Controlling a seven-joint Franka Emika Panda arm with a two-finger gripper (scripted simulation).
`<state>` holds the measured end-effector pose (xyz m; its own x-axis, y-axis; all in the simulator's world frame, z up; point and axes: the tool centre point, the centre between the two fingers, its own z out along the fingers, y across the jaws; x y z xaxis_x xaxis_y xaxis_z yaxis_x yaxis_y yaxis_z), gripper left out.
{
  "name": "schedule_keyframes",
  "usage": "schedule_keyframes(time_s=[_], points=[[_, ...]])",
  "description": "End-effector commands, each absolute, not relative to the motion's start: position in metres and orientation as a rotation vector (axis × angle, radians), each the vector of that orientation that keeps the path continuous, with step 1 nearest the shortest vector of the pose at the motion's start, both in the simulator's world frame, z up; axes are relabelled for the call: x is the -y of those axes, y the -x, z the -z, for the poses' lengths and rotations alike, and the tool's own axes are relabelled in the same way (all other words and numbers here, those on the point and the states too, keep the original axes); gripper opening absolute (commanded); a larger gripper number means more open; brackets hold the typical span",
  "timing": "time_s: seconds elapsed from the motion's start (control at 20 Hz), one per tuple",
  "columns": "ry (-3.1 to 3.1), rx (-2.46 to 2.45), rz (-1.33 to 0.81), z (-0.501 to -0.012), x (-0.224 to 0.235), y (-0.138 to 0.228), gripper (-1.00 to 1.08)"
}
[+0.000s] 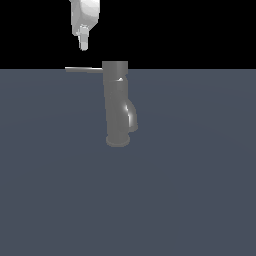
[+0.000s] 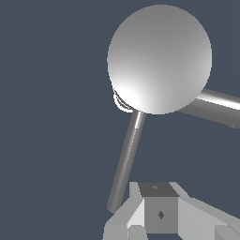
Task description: Turn on the faucet by rotating a designated handle.
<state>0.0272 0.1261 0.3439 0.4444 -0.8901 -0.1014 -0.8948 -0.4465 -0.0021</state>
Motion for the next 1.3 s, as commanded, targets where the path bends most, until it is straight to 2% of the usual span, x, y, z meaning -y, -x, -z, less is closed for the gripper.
schedule_keyframes(time_s=[0.0,0.6,1.25], points=[[2.586,-1.705,-0.111,-0.332,-0.136,-0.038,-1.0],[2.461,-1.945,-0.018,-0.291,-0.171,-0.069,-1.0],[2.441,-1.978,-0.001,-0.285,-0.175,-0.069,-1.0]])
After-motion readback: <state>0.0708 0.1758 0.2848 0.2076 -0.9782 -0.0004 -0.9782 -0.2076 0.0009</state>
